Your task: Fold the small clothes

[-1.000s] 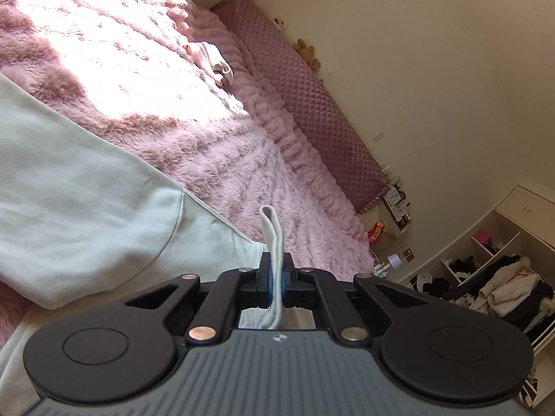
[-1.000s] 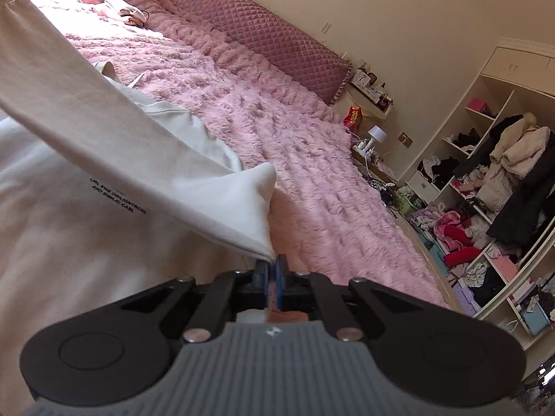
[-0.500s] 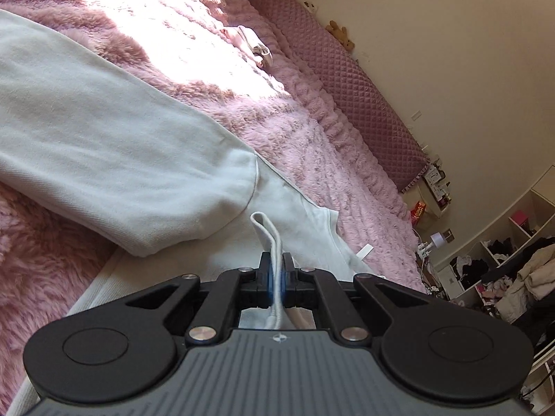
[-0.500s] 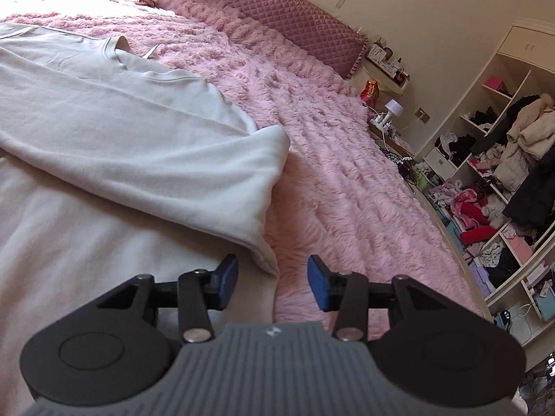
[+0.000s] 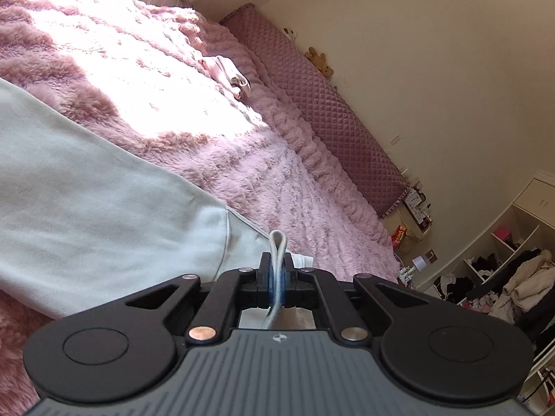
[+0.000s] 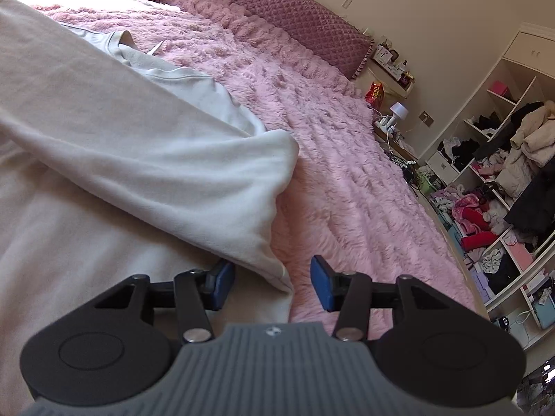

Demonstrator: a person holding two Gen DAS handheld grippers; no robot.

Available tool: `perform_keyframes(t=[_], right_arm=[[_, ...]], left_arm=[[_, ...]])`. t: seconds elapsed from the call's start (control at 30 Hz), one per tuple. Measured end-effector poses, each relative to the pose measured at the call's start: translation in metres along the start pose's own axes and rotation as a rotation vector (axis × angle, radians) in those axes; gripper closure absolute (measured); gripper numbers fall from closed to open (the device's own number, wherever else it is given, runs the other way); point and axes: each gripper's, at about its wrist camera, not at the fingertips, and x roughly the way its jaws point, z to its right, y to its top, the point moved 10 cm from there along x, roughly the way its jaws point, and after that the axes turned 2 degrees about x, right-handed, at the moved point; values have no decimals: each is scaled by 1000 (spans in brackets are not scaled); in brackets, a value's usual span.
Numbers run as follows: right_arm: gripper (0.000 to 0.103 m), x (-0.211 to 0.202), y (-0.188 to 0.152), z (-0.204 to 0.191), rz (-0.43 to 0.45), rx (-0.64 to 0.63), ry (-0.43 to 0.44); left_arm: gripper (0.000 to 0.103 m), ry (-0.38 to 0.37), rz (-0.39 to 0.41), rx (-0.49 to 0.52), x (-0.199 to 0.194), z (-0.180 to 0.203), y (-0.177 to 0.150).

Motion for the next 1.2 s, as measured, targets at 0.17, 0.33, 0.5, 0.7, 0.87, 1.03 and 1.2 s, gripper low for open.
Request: perform_keyframes(t=[0.17,0.33,0.5,0.7,0.87,1.03,1.2], right_arm=[[59,3,0,-2,3,3,-3],[99,13,-5,-2,-37,4,6],[100,10,-8,9,-48,75,-30],[92,10,-14,15,-105,201,-10],[77,-23,-2,14,-64,230,-10],[67,-61,26,-22,16,208,99],[65,-85,57,-65,64,176,194]], left_arm=[[100,106,-125,-19,19,-40,-16],[86,132,-162,-63,16,-53,-23],[38,98,-151,-64,-2,-42,-5],[30,123,-78,15,-68,-41,28],[30,266,-20,-5,-133,-91,52],[30,391,71,-136,-189,-150,67],[30,508,195,-278,-228,-201,81]])
